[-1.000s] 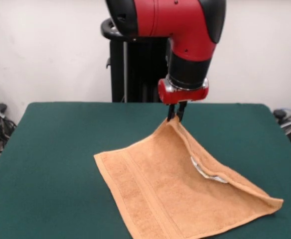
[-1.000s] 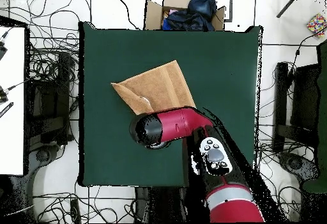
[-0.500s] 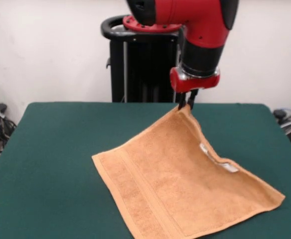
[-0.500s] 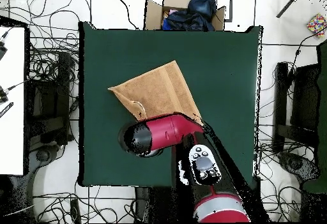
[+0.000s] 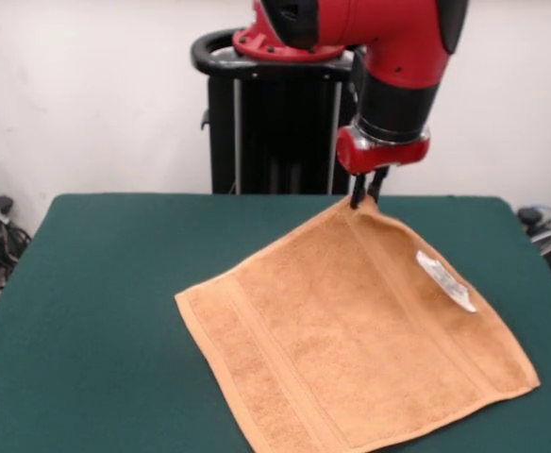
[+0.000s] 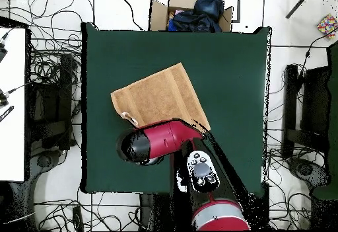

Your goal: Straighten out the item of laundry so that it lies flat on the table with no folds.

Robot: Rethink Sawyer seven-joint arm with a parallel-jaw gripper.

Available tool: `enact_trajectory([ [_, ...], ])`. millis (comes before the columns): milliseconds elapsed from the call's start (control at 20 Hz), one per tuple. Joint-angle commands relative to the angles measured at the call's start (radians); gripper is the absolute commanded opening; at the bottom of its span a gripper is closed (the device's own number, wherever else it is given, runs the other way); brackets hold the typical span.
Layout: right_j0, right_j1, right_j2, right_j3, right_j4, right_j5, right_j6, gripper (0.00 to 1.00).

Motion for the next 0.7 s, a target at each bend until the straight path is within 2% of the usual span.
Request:
enact_trajectory([
  [50, 0.015, 0.028, 0.034, 0.039, -0.003, -0.072, 0.085, 0.0],
  [150, 0.016, 0.027, 0.034, 0.041, -0.008, -0.079, 0.082, 0.0],
  [200, 0.017, 0.027, 0.034, 0.043, -0.01, -0.082, 0.081, 1.0],
  [700, 0.014, 0.058, 0.035, 0.015, -0.006, -0.049, 0.066, 1.0],
])
